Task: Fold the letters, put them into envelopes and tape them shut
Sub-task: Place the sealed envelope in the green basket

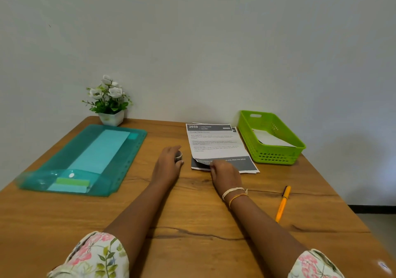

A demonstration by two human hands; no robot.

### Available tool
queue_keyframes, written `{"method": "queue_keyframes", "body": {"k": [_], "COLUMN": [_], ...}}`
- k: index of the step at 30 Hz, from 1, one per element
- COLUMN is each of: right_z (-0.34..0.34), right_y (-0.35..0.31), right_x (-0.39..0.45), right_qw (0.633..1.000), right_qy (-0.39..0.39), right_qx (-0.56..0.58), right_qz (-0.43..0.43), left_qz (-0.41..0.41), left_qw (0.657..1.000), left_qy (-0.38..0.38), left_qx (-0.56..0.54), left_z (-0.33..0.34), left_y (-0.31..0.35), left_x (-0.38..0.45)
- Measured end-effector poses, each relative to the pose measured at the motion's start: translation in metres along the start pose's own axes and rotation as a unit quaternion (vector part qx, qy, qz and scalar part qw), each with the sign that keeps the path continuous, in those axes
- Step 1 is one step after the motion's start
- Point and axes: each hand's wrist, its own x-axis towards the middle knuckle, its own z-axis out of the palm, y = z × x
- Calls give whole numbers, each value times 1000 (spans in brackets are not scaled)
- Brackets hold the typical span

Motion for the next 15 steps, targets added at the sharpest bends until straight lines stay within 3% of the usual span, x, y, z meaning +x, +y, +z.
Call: {"method": "queue_keyframes", "body": {"k": [3, 8, 12, 15], "right_z": [-9, -27, -43, -54], "right_y": [-2, -6, -1, -4], "right_x": [-5, -31, -55, -68], "right_qw": [993, 974, 962, 933], "right_qy": [88, 161, 183, 174], "right_qx": [66, 157, 199, 314], "right_qz": [51, 32, -21, 12], "left_qz": [-19, 58, 36, -61], "left_qw": [1000, 997, 987, 959], "left_qy": [8, 51, 102, 99], "left_qx": [22, 3, -122, -257], "left_z": [-2, -15, -31, -42], "left_y": [4, 6, 5, 5], "left_x": [-7, -22, -40, -52]}}
